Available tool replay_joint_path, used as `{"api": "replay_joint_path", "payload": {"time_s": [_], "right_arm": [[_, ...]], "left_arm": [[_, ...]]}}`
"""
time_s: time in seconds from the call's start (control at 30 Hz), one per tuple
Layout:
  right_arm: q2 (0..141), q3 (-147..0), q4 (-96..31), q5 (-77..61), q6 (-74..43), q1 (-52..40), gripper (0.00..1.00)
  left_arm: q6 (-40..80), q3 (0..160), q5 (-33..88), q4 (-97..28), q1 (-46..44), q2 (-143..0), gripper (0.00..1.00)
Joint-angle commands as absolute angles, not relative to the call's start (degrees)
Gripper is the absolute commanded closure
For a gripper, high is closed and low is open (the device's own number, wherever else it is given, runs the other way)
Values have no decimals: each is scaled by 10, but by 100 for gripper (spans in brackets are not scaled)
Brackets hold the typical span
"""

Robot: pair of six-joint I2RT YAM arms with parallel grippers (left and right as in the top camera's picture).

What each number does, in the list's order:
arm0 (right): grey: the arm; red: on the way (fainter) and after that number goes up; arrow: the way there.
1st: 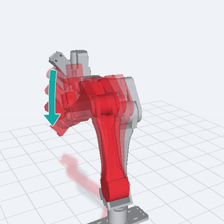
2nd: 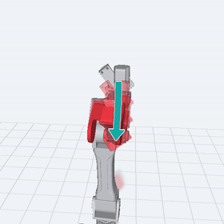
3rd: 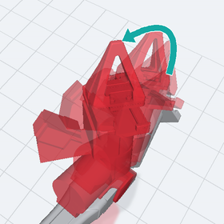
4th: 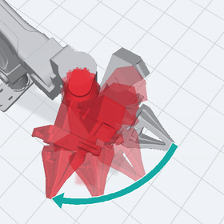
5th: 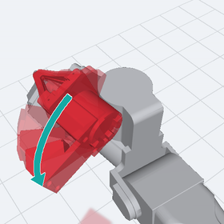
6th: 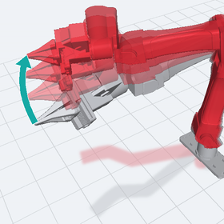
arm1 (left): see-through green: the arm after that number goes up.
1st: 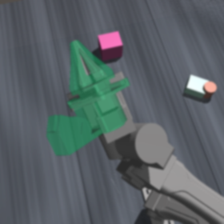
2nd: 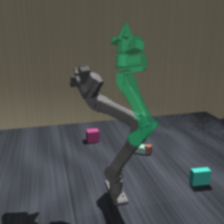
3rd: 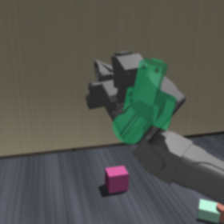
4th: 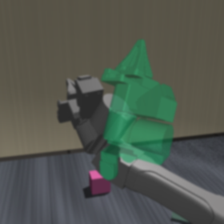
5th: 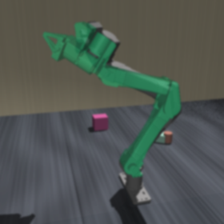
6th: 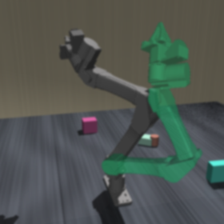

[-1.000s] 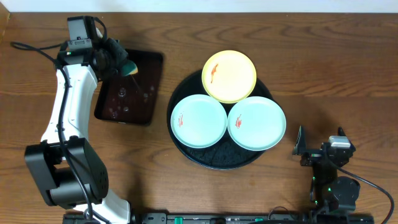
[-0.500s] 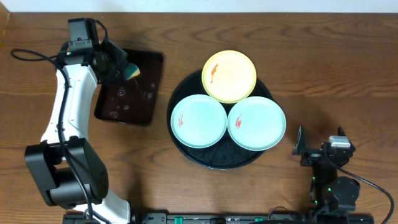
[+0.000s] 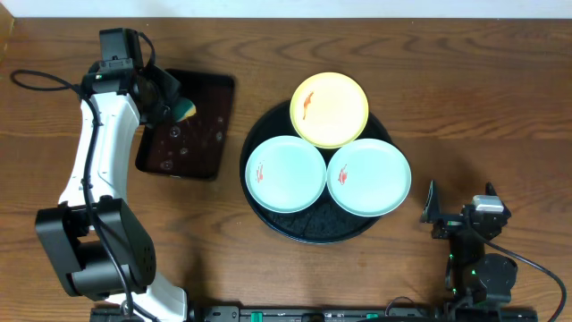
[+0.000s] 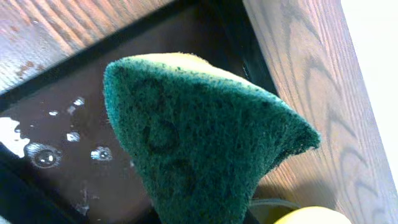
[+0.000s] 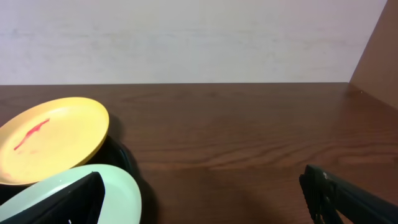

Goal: Clean dirty plates on tray and stack at the side

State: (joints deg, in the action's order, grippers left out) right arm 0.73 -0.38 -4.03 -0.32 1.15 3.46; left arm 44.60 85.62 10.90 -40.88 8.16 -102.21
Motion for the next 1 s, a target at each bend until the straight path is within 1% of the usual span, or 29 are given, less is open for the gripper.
{"api": "replay_joint_path", "payload": {"time_s": [0.0, 0.27, 0.43, 0.97], "right_arm": [[5, -3, -43, -1, 20, 29, 1], [5, -3, -43, -1, 20, 29, 1], [5, -3, -43, -1, 20, 29, 1], [5, -3, -43, 0, 20, 29, 1]], "left_arm": [[449, 857, 79, -411, 83, -1002, 92], [448, 857, 78, -410, 83, -1007, 92], [443, 857, 53, -409, 83, -1020, 92], [314, 856, 53, -383, 83, -1057, 93]]}}
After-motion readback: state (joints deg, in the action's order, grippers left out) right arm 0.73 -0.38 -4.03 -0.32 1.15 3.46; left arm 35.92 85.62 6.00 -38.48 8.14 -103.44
